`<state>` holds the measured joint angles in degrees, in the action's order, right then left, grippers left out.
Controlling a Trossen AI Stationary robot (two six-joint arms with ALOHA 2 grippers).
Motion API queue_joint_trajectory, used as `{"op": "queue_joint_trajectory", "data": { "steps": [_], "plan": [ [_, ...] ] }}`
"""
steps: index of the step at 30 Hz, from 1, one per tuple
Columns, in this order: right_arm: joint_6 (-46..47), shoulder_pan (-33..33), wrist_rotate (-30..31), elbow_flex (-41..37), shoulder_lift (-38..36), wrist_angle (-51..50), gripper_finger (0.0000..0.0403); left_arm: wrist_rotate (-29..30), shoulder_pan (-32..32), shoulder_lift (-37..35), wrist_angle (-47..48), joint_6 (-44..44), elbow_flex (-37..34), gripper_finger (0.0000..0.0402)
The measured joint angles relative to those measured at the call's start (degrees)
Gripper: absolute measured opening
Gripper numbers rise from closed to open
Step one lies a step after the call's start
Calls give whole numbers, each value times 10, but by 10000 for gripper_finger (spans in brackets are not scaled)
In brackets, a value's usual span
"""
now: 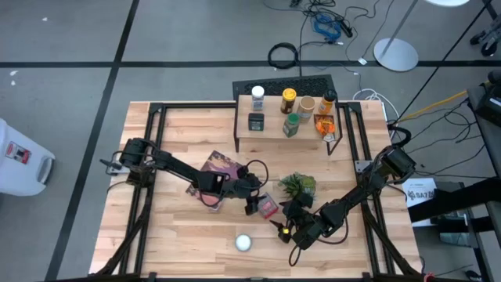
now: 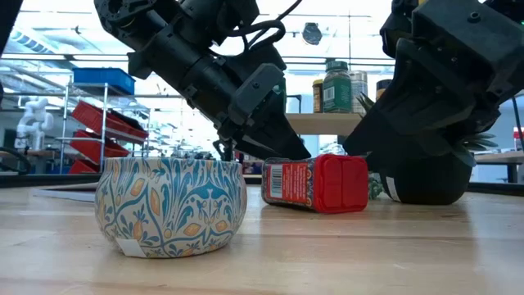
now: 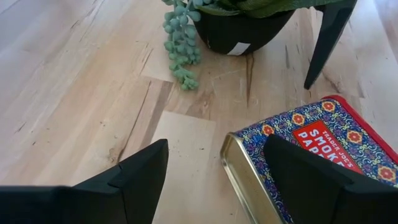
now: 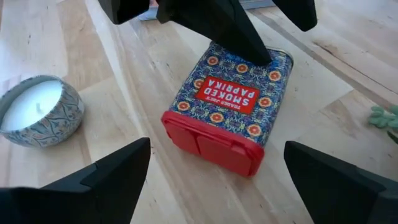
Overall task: Shelf spices
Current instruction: Put the red seasoning can on the shelf
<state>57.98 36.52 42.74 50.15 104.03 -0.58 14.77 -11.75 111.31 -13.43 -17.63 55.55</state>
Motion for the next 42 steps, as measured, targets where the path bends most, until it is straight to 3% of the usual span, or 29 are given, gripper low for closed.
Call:
{"op": "queue_joint_trajectory", "data": {
  "steps": [7, 21, 29, 42],
  "plan": [
    [1, 0, 4, 0, 1, 0, 359, 1, 0, -18, -17, 15, -2, 283],
    [3, 0, 0, -1, 2, 26, 358, 38, -47, -121, 68, 61, -2, 283],
    [4, -2, -26, -3, 49, 69, 358, 53, -51, -96, 112, 11, -2, 283],
    [-43, 0, 11, -1, 96, 143, 358, 39, -51, -83, 106, -15, -1, 283]
  ]
}}
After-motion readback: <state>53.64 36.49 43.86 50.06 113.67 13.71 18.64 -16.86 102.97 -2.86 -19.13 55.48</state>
